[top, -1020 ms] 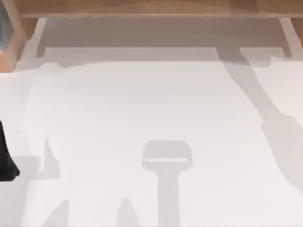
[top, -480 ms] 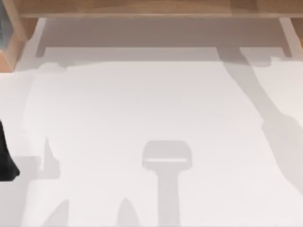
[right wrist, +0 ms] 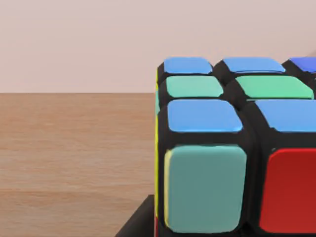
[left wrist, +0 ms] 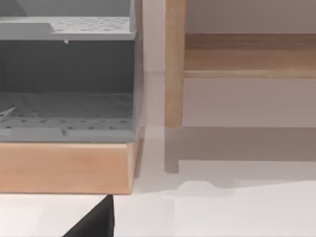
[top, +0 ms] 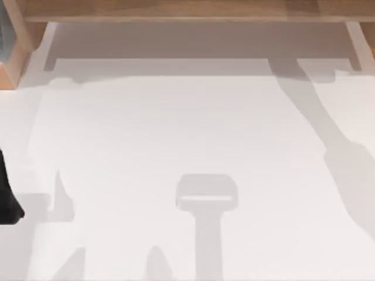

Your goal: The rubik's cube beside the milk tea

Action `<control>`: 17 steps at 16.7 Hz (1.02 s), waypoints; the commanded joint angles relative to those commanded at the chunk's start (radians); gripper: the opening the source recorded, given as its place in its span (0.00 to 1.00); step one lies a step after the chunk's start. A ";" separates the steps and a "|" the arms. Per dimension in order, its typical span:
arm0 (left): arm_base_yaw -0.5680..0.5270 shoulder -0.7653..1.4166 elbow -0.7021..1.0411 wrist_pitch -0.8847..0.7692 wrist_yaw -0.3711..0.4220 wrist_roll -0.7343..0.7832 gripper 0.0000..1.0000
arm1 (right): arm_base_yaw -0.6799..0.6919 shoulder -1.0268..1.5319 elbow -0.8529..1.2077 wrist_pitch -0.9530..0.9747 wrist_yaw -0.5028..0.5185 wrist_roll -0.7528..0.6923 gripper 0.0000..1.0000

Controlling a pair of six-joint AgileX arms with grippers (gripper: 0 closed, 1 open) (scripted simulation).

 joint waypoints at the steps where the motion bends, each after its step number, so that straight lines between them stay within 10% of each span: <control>1: 0.000 0.000 0.000 0.000 0.000 0.000 1.00 | 0.000 0.000 0.000 0.000 0.000 0.000 0.00; 17: 0.000 0.000 0.000 0.000 0.000 0.000 1.00 | 0.002 0.001 0.049 -0.042 -0.001 0.004 0.00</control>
